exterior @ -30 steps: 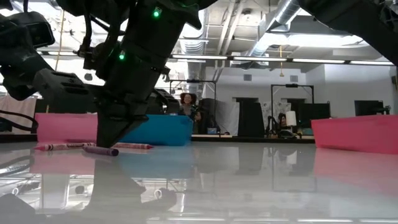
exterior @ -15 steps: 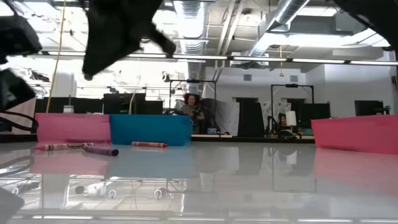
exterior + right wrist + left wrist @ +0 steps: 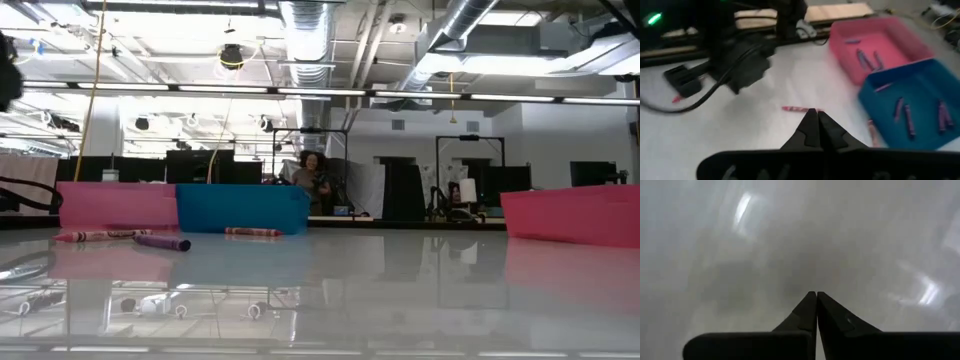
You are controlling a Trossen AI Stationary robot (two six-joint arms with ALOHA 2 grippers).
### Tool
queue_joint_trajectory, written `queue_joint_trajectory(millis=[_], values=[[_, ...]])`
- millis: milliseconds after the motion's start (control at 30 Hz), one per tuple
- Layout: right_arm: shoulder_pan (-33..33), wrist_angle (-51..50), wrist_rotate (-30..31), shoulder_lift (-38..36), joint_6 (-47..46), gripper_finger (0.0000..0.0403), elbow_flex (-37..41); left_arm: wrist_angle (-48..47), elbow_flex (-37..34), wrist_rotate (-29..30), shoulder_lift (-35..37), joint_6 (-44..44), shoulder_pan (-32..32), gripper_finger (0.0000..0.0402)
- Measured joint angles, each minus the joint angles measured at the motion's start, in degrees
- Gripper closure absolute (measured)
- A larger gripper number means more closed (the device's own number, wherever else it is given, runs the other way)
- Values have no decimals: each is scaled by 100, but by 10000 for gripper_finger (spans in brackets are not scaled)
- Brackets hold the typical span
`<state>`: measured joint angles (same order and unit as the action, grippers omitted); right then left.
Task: Sort crayons
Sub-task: Put the pink crayon into the yellow bin
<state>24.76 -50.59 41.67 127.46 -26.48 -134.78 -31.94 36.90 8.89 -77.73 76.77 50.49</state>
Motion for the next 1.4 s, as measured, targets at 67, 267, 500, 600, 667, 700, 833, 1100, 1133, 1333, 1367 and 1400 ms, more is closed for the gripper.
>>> queue_joint_trajectory(millis=[67,267,500,600,667,700,833,1100,1133,1333,1367,1400], values=[[51,-64,200,-83,4,401,0,-495,494,-366,-470,165,70,401],[101,-265,250,-85,0,401,2,-1552,1838,-1481,-1604,198,331,401],[102,-462,253,-72,-92,401,2,-3058,3108,-2130,-2407,739,729,402],[105,-472,253,-72,-92,401,2,-3364,3361,-2193,-2565,1259,938,401],[115,-493,252,-68,-92,401,2,-3289,3367,-2408,-2635,1498,1050,401],[119,-505,245,-68,-94,401,2,-3254,3354,-2600,-2677,1618,1096,401],[118,-616,234,-68,-94,401,2,-3112,3340,-3133,-2839,1979,1287,401],[142,-649,216,-66,-94,401,2,-2601,3335,-2918,-2905,2151,1342,401],[142,-647,216,-66,-94,401,2,-2616,3331,-2918,-2909,2157,1336,401],[202,-745,216,-64,-111,401,2,-2320,3112,-3060,-2907,2094,1300,401],[219,-764,216,-64,-111,401,2,-2263,3067,-3088,-2909,2083,1294,401],[234,-773,216,-64,-111,401,2,-2232,3037,-3102,-2911,2056,1285,401]])
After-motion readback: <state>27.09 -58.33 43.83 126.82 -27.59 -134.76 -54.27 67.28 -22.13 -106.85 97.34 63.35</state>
